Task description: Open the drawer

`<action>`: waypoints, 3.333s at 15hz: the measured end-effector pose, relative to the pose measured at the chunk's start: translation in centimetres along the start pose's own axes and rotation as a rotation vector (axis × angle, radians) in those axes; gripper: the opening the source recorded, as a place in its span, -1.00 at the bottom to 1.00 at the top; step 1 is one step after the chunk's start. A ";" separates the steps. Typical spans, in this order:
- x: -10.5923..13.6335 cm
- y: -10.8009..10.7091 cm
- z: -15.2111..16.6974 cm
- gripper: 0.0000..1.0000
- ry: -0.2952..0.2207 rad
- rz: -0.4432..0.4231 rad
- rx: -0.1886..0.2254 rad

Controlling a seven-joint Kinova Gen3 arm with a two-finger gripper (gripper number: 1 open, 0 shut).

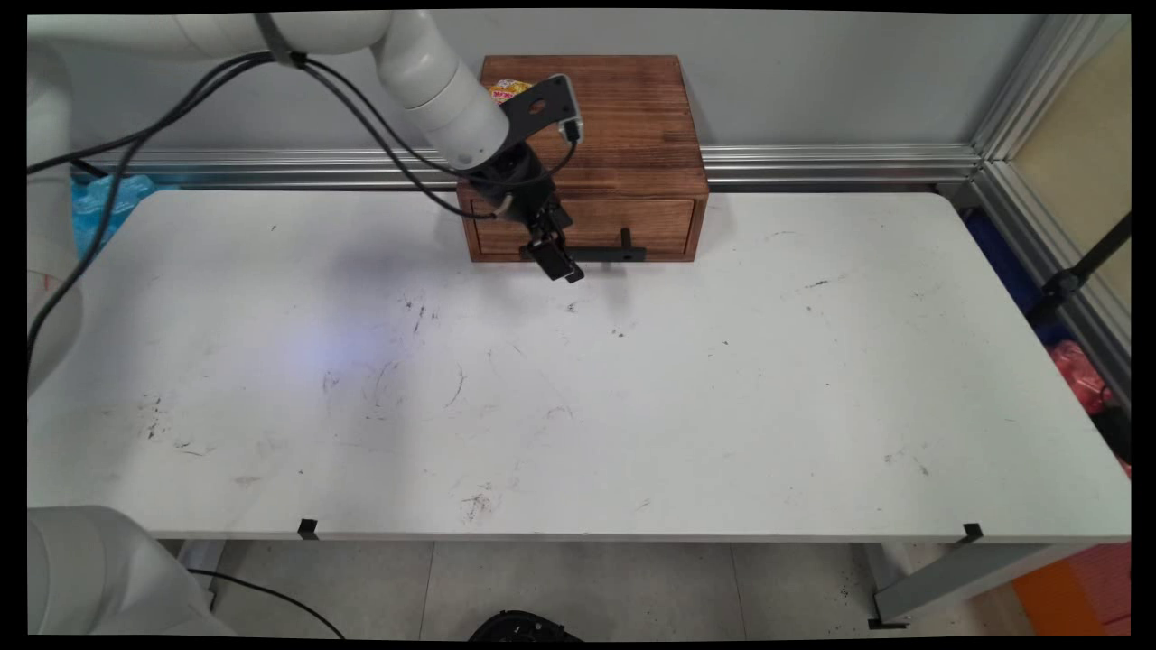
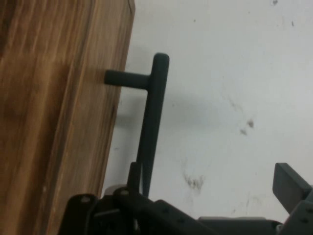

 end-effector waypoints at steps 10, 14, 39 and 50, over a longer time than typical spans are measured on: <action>1.5 -1.5 1.5 1.00 -0.031 0.006 -0.001; 1.3 -1.7 2.3 1.00 -0.046 0.017 -0.005; -0.3 -0.6 5.9 1.00 -0.091 0.087 -0.018; -0.1 0.8 5.8 1.00 -0.085 0.091 -0.036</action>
